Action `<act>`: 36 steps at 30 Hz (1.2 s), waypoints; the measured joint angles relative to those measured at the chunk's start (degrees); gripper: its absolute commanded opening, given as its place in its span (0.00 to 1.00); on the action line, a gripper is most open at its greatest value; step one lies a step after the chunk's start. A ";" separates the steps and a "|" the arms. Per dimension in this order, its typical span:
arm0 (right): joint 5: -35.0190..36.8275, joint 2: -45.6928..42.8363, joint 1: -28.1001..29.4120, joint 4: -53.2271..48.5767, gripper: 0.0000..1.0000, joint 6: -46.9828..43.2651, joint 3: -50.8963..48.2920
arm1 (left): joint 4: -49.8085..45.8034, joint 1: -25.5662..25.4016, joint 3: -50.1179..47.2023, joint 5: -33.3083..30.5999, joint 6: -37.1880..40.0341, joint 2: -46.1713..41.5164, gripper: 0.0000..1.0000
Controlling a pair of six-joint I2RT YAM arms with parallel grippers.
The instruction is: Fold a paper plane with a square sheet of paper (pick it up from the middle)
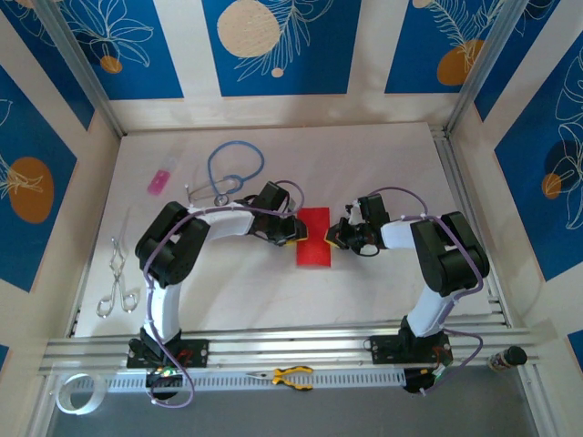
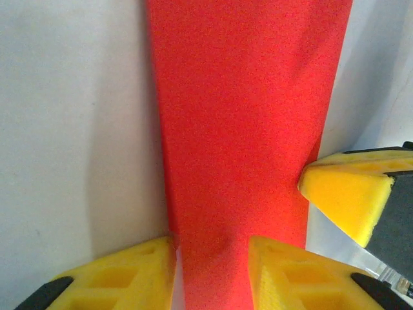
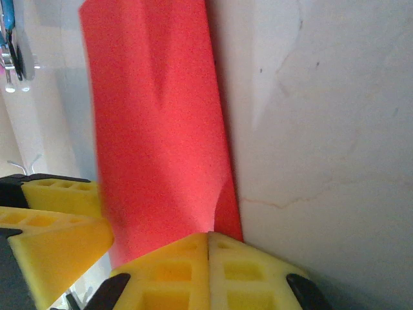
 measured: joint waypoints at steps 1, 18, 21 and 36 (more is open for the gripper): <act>0.00 0.00 0.00 0.00 0.03 0.00 0.00 | 0.22 0.00 -0.11 -0.04 -0.20 -0.04 0.35; -0.17 0.00 0.00 -0.09 0.04 0.00 0.00 | 12.15 0.42 -7.02 0.63 -6.99 -1.57 0.21; -0.17 0.00 0.00 -0.09 0.06 0.00 0.00 | 12.46 0.50 -7.45 0.61 -7.21 -1.68 0.16; 1.62 -11.89 2.69 -6.43 0.41 -6.08 -2.32 | 12.07 0.50 -10.93 -0.66 -9.55 -8.70 0.00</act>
